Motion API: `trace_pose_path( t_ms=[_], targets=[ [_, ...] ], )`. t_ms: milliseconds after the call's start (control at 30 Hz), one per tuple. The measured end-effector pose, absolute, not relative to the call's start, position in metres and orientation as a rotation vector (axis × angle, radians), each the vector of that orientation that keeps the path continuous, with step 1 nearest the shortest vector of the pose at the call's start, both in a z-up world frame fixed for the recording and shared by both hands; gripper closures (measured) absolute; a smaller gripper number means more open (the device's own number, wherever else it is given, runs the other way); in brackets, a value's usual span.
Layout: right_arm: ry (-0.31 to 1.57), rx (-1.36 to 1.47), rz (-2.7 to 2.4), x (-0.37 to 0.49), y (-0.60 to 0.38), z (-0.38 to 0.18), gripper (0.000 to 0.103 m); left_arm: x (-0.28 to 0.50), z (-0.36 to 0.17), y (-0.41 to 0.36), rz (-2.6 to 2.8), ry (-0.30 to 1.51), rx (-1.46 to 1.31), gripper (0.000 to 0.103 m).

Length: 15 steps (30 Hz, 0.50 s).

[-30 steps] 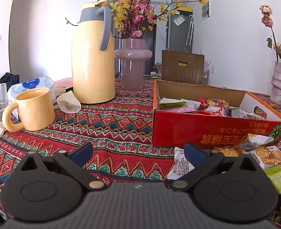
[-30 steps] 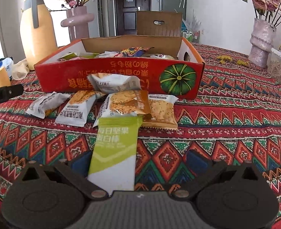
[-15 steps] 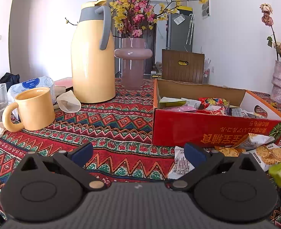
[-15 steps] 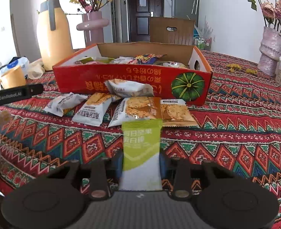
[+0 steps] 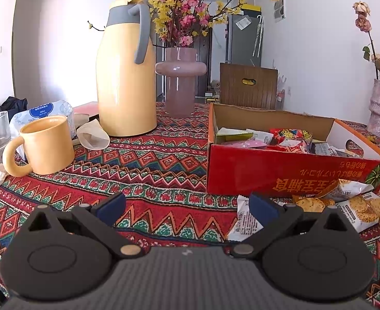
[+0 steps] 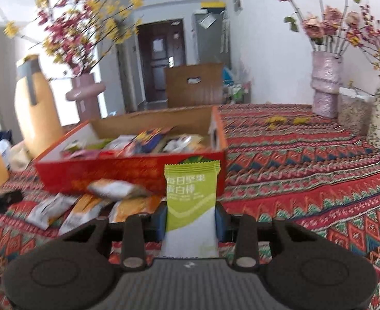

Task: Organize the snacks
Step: 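Grasp a green-and-white nut bar packet with the right tool, then grasp a white cookie packet with the left tool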

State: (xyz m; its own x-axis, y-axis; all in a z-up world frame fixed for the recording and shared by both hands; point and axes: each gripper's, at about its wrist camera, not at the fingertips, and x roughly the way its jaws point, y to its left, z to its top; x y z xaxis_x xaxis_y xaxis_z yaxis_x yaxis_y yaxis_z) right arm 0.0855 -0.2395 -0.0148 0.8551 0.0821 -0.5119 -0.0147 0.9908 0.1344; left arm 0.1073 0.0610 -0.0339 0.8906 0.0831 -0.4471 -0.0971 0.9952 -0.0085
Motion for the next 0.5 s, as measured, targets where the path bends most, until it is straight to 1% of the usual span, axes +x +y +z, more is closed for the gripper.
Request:
trace_pose_path(
  t_ms=[200,500],
  targets=[
    [0.477,0.148,-0.004,0.106,-0.254,-0.022,0.068,0.11,-0.034,0.061,0.098,0.481,-0.032,0.0],
    [0.451,0.181,0.001,0.11,-0.257,-0.037,0.068,0.113,-0.033,0.063,0.121,0.497,-0.042,0.0]
  ],
)
